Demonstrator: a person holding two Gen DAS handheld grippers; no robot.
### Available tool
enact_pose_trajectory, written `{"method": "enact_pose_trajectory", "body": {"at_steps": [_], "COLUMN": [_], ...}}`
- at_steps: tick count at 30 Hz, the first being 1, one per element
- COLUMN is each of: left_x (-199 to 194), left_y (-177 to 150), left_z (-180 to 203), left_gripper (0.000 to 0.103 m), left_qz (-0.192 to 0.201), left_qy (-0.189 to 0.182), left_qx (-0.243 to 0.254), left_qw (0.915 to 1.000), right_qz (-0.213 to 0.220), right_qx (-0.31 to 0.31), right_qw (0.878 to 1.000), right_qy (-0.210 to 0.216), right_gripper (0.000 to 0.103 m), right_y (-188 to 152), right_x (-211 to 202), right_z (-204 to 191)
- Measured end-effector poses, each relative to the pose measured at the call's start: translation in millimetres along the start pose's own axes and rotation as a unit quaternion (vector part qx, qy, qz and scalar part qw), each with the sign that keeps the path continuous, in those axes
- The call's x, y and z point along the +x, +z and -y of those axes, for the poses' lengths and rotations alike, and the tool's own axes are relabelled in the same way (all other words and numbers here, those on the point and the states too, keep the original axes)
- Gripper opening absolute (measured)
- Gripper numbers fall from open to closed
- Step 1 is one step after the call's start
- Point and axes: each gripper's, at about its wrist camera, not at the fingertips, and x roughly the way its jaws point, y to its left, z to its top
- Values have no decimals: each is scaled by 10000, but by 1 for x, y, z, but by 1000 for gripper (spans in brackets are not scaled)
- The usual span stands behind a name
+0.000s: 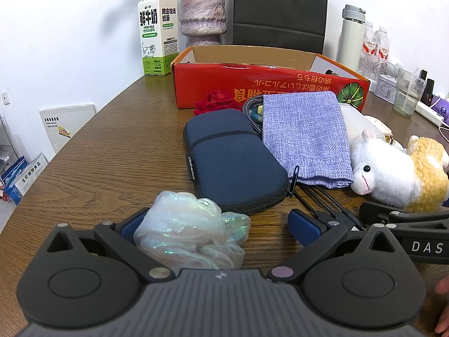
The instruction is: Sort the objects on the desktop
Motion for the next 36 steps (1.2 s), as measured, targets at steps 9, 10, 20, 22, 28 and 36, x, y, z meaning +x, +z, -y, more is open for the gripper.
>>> {"method": "enact_pose_trajectory", "body": {"at_steps": [9, 10, 20, 22, 28, 36], "left_x": [0, 0, 0, 0, 0, -1], "left_y": [0, 0, 0, 0, 1, 2], "left_z": [0, 0, 0, 0, 1, 2], "left_gripper": [103, 103, 103, 103, 103, 103], "left_qz": [0, 0, 0, 0, 0, -1], "left_qy": [0, 0, 0, 1, 1, 5], "left_qx": [0, -1, -1, -1, -1, 3], "left_qw": [10000, 10000, 10000, 10000, 10000, 10000], "right_qz": [0, 0, 0, 0, 0, 1], "right_qx": [0, 0, 0, 0, 0, 1], "right_qw": [10000, 10000, 10000, 10000, 10000, 10000], "right_qy": [0, 0, 0, 1, 0, -1], "right_gripper": [103, 103, 103, 103, 103, 103], "right_y": [0, 0, 0, 0, 0, 0], "right_x": [0, 0, 0, 0, 0, 0], "right_z": [0, 0, 0, 0, 0, 0]}}
